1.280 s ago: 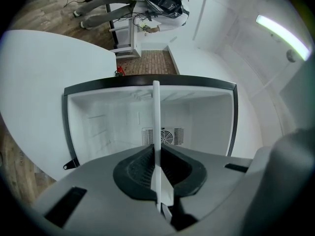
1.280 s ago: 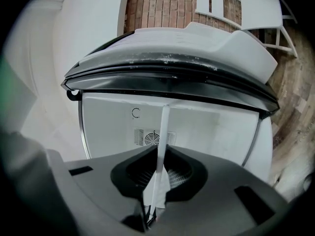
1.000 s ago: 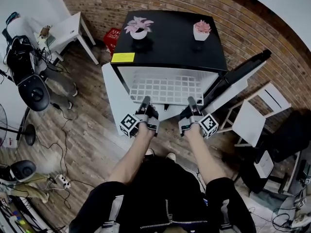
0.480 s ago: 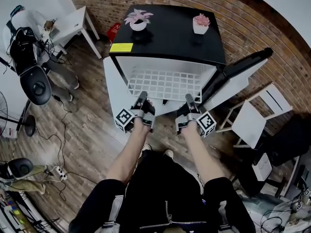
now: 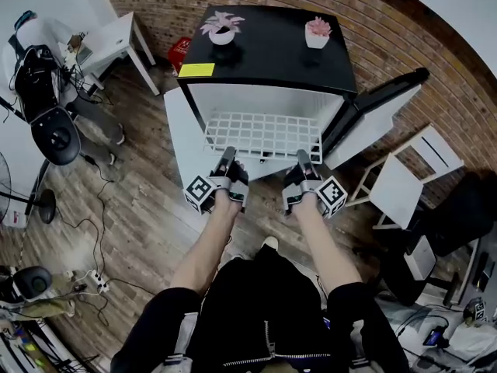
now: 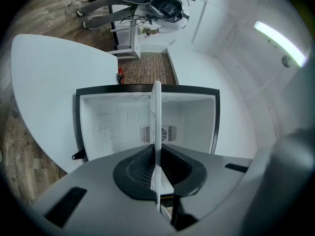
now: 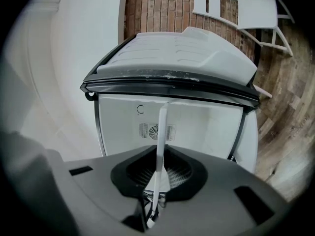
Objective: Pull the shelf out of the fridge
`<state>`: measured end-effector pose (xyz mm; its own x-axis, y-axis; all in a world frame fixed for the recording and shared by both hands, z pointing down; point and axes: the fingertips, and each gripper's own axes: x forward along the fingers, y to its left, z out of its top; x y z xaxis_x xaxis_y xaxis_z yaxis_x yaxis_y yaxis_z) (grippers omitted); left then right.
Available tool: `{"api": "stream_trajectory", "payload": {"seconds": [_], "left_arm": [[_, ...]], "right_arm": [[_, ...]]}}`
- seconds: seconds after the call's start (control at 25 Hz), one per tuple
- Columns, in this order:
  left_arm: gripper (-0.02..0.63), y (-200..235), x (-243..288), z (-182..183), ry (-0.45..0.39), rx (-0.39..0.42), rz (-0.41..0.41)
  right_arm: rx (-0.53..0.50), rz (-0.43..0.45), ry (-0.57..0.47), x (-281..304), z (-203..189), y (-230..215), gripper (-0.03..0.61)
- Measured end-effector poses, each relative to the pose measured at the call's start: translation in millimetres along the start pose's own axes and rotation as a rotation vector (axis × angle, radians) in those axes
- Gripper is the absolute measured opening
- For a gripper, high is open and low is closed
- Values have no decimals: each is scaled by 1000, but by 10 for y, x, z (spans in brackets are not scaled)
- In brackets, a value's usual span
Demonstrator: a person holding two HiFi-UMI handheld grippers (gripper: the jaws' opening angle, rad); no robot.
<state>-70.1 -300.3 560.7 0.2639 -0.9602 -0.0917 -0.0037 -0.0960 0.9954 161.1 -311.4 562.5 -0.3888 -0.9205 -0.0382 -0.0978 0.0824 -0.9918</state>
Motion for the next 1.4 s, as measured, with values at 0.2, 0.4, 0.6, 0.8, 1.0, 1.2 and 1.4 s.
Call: {"api": "stream_trajectory", "payload": {"seconds": [0.2, 0.4, 0.6, 0.8, 1.0, 1.2, 1.4], "left_arm": [[35, -117, -127, -56, 20, -15, -15], [35, -189, -332, -113, 42, 2, -36], [35, -172, -581, -188, 66, 4, -33], [35, -176, -822, -240, 78, -28, -37], [35, -223, -1027, -263, 98, -8, -63], [35, -258, -1249, -295, 117, -5, -70], [35, -362, -1427, -288, 122, 1, -94]], "right_arm": [[5, 4, -24, -179, -38, 111, 34], [14, -7, -25, -396, -142, 101, 32], [25, -12, -38, -653, -247, 72, 32], [11, -12, -37, -887, -377, 107, 32], [-8, 5, -36, -1110, -500, 127, 35], [-16, 30, -35, -1307, -621, 155, 38], [-24, 38, -41, -1463, -736, 202, 40]]}}
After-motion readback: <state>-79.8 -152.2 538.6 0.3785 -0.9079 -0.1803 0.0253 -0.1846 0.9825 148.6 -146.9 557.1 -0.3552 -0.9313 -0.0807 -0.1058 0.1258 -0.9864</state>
